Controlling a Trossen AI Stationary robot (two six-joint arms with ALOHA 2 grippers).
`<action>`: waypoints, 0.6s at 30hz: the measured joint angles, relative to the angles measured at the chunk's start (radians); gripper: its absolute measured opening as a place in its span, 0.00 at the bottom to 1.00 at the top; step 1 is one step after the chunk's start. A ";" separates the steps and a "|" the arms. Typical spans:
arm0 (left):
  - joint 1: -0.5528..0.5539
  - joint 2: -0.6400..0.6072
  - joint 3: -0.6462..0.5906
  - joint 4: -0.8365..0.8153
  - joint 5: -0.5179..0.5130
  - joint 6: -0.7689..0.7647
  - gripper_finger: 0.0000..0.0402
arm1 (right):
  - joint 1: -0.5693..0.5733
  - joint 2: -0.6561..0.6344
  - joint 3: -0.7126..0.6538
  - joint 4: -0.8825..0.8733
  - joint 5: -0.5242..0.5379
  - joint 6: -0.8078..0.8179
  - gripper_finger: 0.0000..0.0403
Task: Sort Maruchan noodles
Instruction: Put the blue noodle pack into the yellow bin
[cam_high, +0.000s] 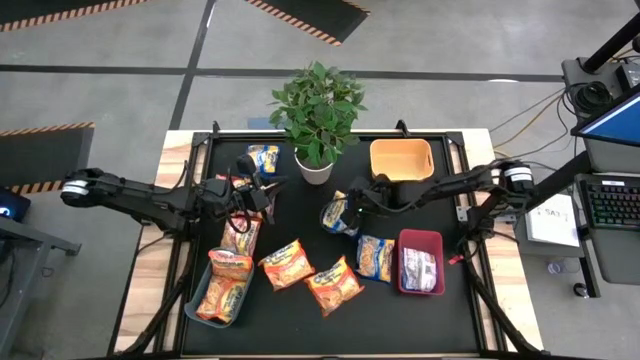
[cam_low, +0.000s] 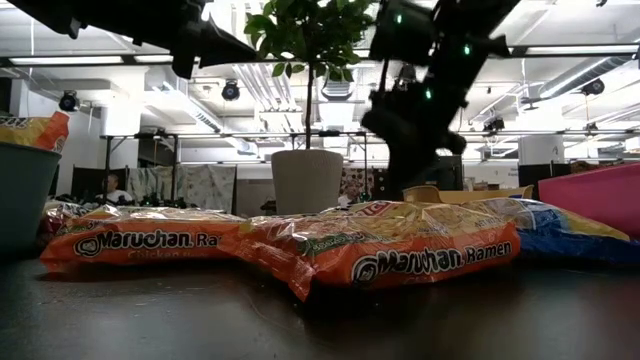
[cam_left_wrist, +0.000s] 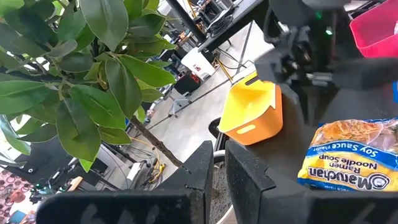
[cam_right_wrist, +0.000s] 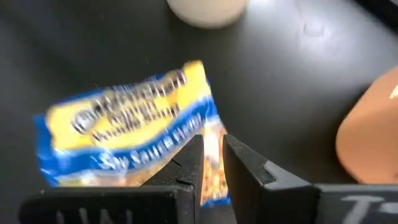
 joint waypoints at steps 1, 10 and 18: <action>0.000 0.000 0.000 -0.003 0.000 0.000 0.06 | 0.000 0.019 -0.004 -0.002 0.000 0.015 0.13; 0.000 0.002 0.000 -0.015 0.013 -0.037 0.06 | 0.030 0.083 0.004 0.016 -0.107 0.057 0.13; 0.000 0.026 0.000 -0.081 0.276 -0.200 0.06 | 0.031 -0.053 0.054 -0.171 -0.171 0.057 0.13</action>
